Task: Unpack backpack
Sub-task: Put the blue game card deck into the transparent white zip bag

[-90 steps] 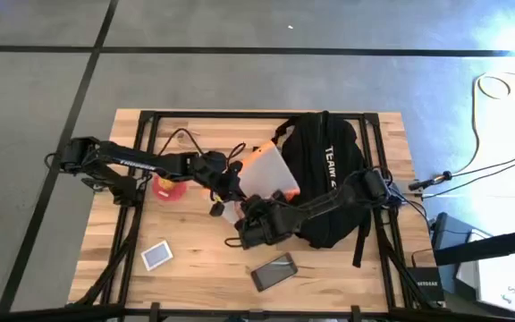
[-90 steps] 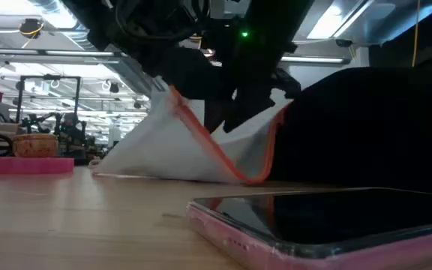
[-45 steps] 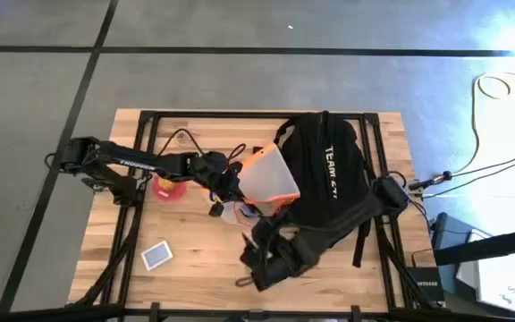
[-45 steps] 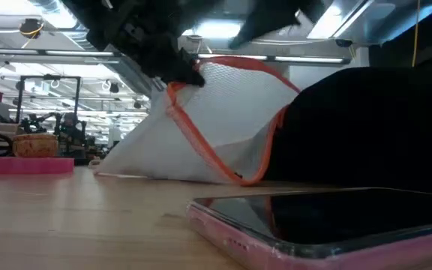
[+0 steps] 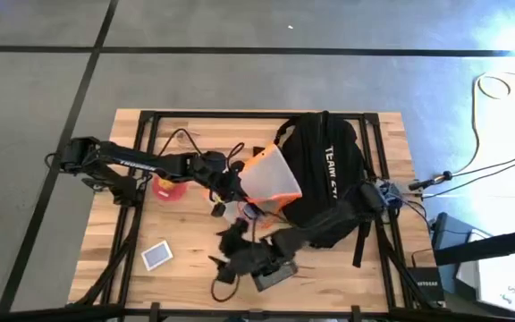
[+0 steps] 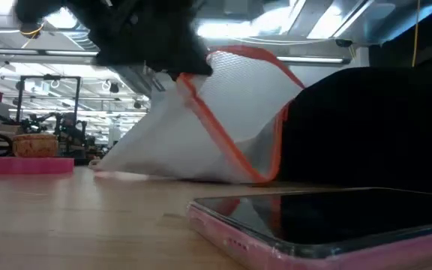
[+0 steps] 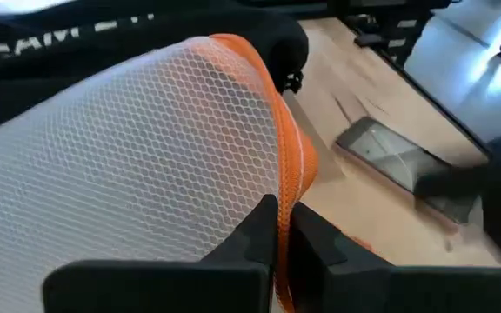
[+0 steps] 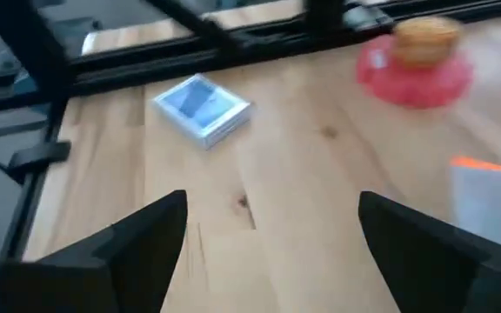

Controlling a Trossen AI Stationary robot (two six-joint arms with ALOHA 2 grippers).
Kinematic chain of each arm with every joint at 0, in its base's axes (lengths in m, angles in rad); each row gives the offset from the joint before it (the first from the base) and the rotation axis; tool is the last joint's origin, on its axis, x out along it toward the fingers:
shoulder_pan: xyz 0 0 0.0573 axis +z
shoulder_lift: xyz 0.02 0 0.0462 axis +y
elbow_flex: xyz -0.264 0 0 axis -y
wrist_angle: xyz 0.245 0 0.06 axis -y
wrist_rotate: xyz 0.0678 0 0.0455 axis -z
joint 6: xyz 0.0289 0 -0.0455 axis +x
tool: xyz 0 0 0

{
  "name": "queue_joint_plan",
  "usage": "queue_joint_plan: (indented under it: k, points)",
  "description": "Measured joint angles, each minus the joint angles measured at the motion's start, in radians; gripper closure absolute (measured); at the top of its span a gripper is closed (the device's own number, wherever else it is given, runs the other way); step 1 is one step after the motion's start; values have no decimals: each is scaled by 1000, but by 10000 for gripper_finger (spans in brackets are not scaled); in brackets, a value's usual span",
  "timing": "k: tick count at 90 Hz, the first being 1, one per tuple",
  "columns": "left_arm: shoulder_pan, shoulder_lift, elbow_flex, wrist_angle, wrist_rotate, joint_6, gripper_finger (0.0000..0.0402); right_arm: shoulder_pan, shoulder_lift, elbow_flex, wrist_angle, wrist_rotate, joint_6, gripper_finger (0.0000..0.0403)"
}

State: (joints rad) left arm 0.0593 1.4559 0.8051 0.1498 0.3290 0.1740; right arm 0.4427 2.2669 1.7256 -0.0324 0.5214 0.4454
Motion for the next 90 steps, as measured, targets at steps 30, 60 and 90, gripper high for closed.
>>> queue_joint_plan:
  k: [30,60,90]
  points:
    - [0,0,0,0,0,-7,402,-30,259,17,677,-119,-476,166]
    - [0,0,0,1,0,-2,402,-140,471,411,513,-413,-485,261]
    - [0,0,0,3,-1,-1,402,-149,571,613,381,-424,-475,298]
